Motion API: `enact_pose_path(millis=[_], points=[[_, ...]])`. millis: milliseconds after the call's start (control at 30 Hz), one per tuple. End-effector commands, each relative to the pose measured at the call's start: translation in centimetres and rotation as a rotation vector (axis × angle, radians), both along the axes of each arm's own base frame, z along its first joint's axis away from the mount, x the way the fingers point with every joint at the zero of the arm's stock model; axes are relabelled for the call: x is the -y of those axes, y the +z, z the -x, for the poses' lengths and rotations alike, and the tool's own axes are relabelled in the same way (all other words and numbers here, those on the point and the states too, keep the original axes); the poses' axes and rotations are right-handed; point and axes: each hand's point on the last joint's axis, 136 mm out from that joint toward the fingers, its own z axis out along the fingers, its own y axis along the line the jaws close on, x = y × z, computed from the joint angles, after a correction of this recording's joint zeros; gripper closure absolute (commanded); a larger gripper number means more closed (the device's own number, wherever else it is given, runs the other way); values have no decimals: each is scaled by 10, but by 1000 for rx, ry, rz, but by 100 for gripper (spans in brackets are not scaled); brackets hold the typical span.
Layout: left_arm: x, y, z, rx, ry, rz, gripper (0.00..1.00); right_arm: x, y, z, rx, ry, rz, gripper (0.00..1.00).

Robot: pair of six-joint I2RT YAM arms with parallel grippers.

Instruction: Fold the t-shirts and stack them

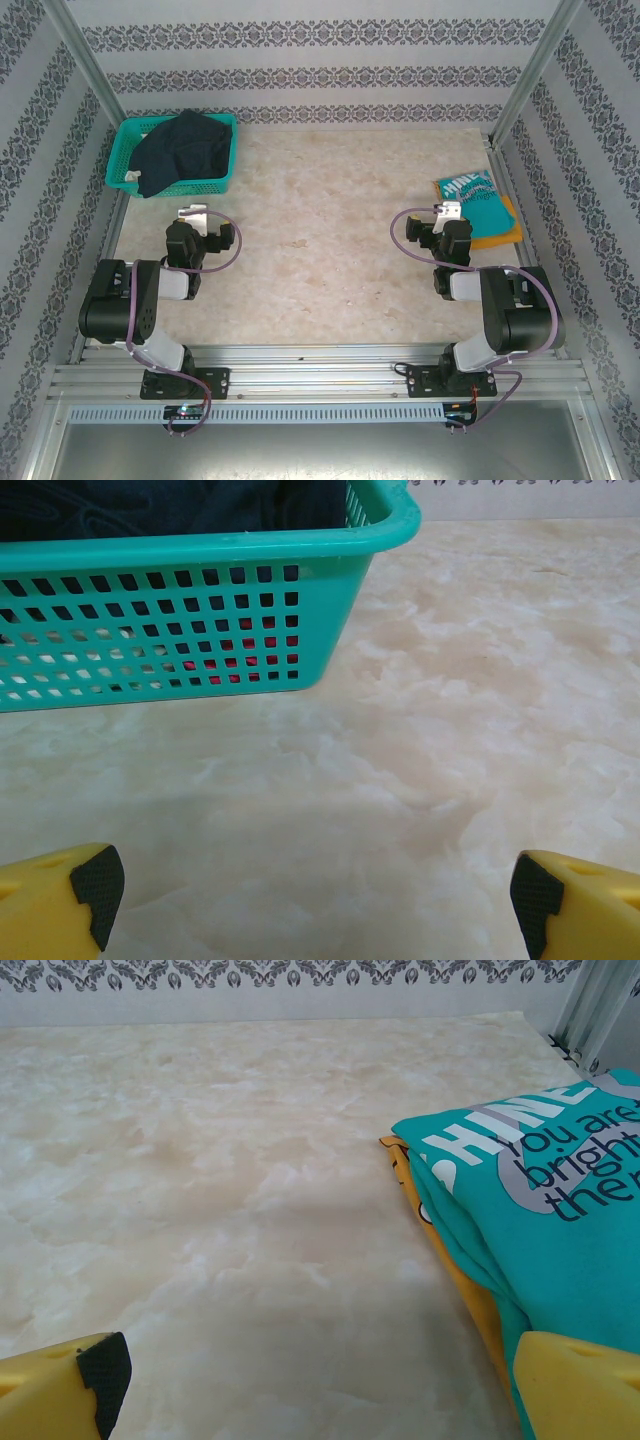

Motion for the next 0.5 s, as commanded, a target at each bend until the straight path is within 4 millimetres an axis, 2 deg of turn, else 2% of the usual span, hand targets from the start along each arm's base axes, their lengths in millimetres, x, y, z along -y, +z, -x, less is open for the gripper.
enact_pose_path(millis=[0,367,467], points=[[-4,0,2,0,21,8,0,-3,9,-4,28,8,14,2],[-6,2,3,10,31,8,0,-3,10,-4,34,11,19,2],[-10,11,8,36,62,7,0,-15,19,-3,23,60,44,2]])
